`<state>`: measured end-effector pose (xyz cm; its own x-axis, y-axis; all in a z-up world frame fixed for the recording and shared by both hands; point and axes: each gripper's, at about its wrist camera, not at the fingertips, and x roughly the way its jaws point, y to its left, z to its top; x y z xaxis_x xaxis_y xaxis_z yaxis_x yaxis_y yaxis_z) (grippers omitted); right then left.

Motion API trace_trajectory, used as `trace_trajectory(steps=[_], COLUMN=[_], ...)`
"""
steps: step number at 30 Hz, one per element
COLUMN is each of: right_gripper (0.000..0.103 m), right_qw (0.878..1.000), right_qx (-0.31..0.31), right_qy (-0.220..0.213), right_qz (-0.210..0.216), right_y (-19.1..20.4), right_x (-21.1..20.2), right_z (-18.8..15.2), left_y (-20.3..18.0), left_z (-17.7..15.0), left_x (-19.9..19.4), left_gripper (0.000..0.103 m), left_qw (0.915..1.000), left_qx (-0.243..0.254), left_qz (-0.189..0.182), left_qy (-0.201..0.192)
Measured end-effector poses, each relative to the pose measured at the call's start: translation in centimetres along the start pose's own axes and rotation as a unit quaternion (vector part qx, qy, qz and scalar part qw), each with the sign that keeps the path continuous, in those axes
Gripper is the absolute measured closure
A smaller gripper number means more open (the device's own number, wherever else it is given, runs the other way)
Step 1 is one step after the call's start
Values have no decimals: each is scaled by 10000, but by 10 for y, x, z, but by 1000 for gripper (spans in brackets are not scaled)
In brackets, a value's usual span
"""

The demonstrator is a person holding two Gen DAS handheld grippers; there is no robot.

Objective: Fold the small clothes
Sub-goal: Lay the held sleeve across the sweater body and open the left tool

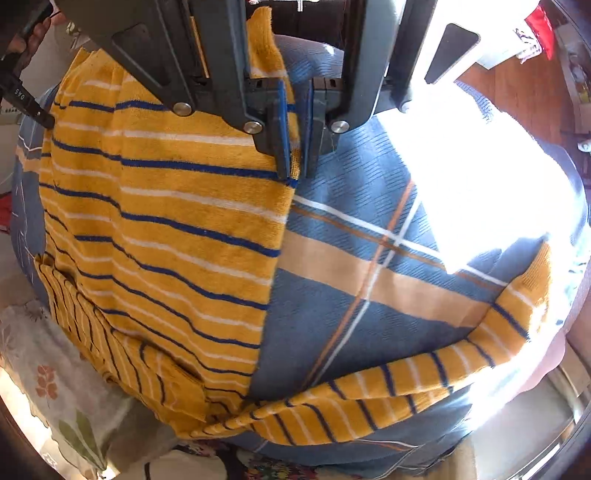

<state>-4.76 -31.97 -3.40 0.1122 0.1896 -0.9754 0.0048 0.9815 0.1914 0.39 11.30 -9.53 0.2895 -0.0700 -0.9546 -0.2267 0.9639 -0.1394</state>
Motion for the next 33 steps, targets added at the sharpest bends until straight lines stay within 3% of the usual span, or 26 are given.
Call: trace_trajectory(steps=[3,5,7,9,12,14,16,20,23,29,31,33], right_gripper=[97,97,96,92,76,73,65,48,47,47,47,46], right_qw=[9999,9996,9986,9965,9898,9811,9702,9361,9116,9018,9045,9145], right_qx=[-86,-7,-49,-275,-725,-1104,-1555,-2795,-3080,-2730,-2649,-2535], right_qy=[22,-240,-446,-589,-499,-381,-237,-160,284,960,1032,937], right_qz=[-102,115,265,528,1119,1540,1842,2130,2707,3211,3181,3010], right_y=[-6,-4,10,38,97,149,203,329,404,500,522,538], right_x=[-12,-30,-42,-45,-29,-16,-4,12,37,95,108,117], right_z=[-2,2,10,24,50,68,84,100,103,95,94,91], left_y=[14,32,50,79,119,148,178,231,258,291,300,306], left_z=[-3,-7,-5,-4,2,7,11,9,3,-16,-20,-21], left_x=[-10,-26,-37,-48,-56,-60,-64,-72,-75,-86,-90,-93], left_gripper=[88,80,66,64,63,59,50,50,50,49,49,49], left_qw=[9995,9987,9970,9949,9917,9886,9851,9767,9709,9602,9568,9546], left_qx=[-195,-361,-618,-844,-1095,-1278,-1474,-1908,-2165,-2579,-2687,-2745], left_qz=[-237,-305,-300,-236,79,232,307,361,365,274,236,223], left_qy=[-87,-212,-361,-494,-673,-765,-832,-910,-956,-1038,-1084,-1134])
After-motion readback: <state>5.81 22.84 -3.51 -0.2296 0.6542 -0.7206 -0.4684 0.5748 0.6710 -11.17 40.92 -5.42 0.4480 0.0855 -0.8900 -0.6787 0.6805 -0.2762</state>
